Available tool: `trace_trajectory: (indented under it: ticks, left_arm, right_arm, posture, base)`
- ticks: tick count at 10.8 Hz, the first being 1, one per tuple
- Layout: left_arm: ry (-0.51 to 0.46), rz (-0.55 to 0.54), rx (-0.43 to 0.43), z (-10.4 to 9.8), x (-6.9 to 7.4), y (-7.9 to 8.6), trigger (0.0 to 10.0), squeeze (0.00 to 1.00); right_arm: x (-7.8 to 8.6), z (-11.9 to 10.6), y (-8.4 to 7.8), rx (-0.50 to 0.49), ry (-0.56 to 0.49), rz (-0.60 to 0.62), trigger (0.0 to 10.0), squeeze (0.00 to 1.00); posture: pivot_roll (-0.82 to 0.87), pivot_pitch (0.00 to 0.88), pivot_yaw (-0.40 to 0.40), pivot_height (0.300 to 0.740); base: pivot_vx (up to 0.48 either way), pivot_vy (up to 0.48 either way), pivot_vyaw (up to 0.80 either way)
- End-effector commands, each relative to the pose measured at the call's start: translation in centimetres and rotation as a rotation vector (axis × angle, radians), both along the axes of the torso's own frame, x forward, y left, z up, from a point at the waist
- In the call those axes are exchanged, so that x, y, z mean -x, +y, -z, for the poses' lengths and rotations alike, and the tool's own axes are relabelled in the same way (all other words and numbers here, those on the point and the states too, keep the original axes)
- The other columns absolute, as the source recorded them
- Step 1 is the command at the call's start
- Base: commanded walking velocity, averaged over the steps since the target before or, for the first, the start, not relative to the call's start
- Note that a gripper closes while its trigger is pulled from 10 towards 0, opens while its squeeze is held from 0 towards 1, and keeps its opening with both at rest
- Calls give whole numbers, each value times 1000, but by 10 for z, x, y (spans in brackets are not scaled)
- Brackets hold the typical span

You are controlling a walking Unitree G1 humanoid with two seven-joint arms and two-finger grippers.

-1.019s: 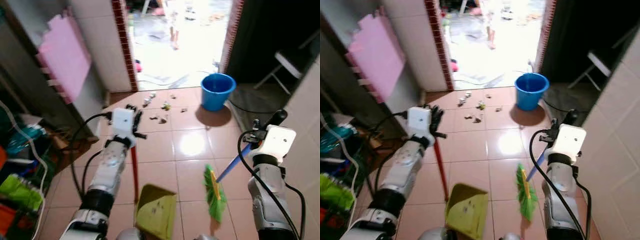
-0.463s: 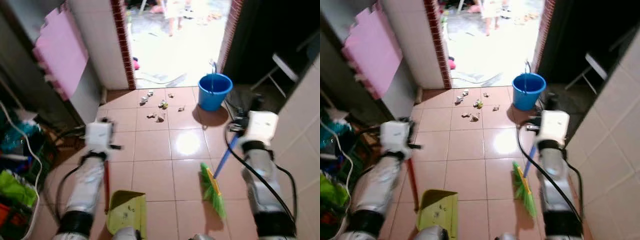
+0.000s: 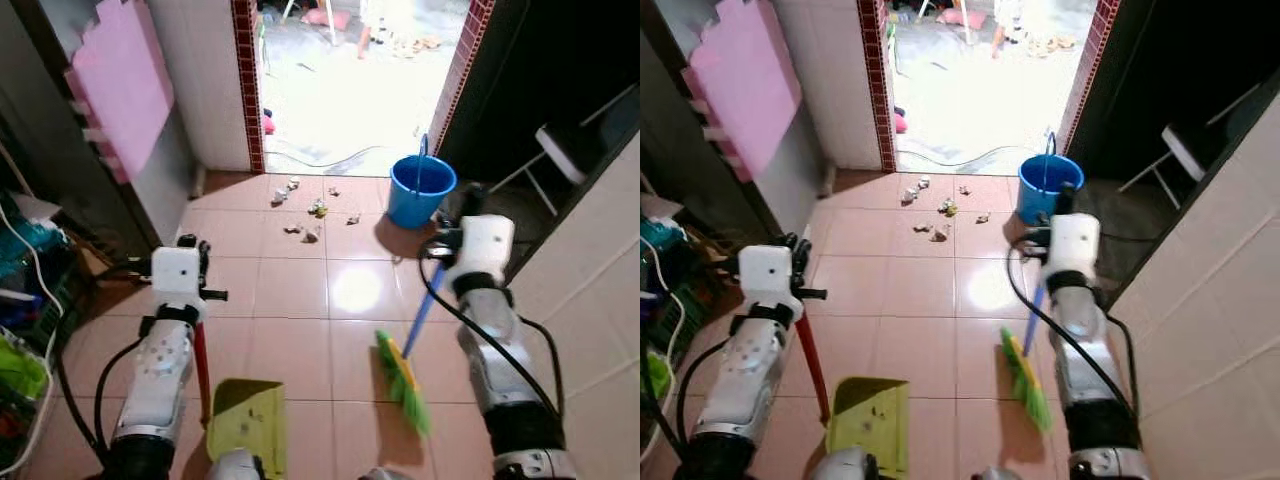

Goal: Sweep floor

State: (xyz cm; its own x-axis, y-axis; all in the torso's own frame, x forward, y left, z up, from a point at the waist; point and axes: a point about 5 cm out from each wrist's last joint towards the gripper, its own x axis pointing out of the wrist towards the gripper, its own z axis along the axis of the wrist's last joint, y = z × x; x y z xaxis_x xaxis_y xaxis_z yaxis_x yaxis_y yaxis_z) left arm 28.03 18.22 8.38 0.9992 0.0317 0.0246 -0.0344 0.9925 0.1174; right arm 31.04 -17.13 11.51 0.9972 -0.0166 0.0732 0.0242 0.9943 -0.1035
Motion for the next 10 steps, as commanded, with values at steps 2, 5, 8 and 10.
trace_trajectory:
  ticks: [2,5,8,10]
  left_arm:
    - [-52,-4,13,-15,-3,7,10000,0]
    - [-64,17,46,-21,-6,4,10000,0]
    - [-63,49,56,-24,-8,1,10000,0]
    - [-65,57,54,-26,-9,1,10000,0]
  right_arm:
    - [-4,-8,-1,5,-41,-16,10000,0]
    - [-3,-8,-2,6,-42,-18,10000,0]
    - [-1,-6,-2,-2,-44,-8,10000,0]
    - [0,-5,-2,-5,-41,-4,10000,0]
  posture:
    - [22,0,-57,740]
    - [7,0,-49,740]
    - [3,0,-33,740]
    - [6,0,-29,740]
  base:
    - [0,0,0]
    - [90,0,0]
    - [329,100,0]
    - [332,347,0]
